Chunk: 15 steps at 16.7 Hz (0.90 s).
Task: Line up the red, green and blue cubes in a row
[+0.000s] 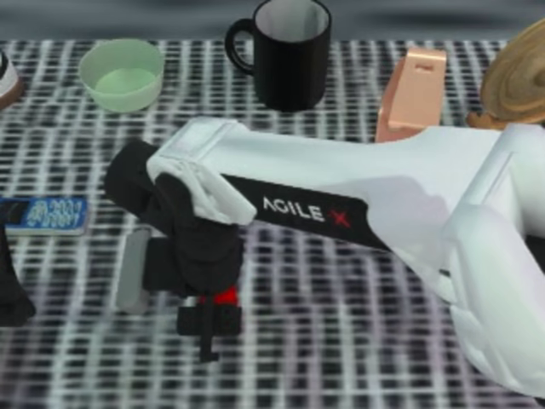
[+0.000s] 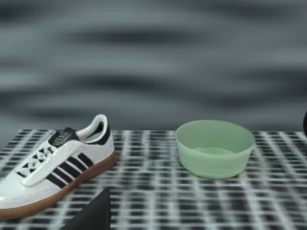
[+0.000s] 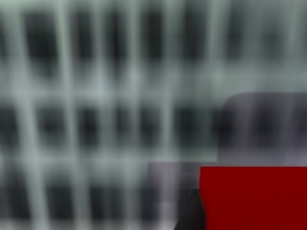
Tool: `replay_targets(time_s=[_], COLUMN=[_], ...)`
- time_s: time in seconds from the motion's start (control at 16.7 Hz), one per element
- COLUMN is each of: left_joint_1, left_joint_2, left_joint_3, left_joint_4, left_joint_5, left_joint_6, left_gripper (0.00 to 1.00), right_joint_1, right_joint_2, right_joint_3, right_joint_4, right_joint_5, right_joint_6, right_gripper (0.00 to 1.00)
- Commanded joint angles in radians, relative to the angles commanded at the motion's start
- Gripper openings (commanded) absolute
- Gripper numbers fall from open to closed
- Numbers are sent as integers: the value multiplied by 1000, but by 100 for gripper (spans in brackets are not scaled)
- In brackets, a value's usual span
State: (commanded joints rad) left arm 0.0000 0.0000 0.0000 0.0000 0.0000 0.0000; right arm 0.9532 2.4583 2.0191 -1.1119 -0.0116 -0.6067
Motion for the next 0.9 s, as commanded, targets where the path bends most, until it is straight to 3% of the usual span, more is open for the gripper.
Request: replay_targets(time_s=[0.6, 0.9], left_joint_1=[0, 0], left_joint_2=[0, 0], left_joint_3=[0, 0], left_joint_4=[0, 0], left_joint_5=[0, 0], left_joint_6=[0, 0], left_gripper=[100, 100], right_joint_1=[0, 0], right_joint_2=[0, 0], right_joint_3=[0, 0], right_joint_4=[0, 0], right_joint_5=[0, 0], right_joint_6=[0, 0], right_gripper=[98, 100])
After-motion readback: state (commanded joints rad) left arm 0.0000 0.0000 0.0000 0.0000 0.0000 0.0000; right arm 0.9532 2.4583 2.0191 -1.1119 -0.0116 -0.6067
